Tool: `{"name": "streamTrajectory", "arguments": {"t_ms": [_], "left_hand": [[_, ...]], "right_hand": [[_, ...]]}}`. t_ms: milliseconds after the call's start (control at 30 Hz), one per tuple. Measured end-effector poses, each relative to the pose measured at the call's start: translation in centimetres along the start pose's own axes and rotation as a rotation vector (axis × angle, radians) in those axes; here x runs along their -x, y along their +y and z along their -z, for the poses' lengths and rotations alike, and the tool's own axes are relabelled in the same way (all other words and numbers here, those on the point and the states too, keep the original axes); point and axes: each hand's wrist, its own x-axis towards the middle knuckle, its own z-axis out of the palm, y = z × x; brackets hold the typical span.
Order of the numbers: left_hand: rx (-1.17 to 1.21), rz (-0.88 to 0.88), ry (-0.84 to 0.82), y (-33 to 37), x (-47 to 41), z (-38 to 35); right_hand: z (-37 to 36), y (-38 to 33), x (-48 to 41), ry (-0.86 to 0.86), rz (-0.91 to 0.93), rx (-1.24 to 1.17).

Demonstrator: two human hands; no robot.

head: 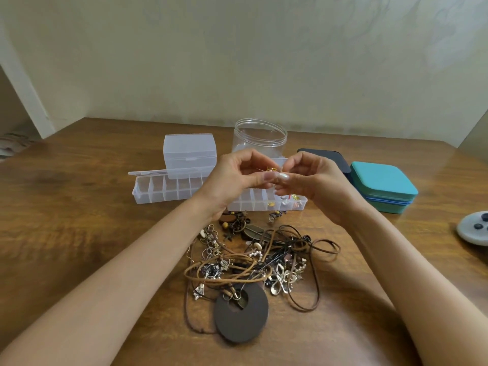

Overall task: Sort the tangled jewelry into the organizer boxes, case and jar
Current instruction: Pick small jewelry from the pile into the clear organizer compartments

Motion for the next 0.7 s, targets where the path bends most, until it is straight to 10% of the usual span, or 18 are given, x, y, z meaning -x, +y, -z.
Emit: {"name": "streamTrajectory", "arguments": {"t_ms": [133,400,700], "left_hand": [[0.127,0.054,0.017,0.2,-0.7,0.4],[-1.049,-0.135,-0.163,-1.6,-5.4,0.0],[-1.128,-0.149,-0.147,-1.4,-4.9,-0.6]], "right_hand": [[0.6,-0.5,0.0,0.071,0.040,0.229],[2.9,0.2,-0.8,0.438,0.215,0.658],[1.7,0.5,-0.7,0.344,0.245,0.710]]}}
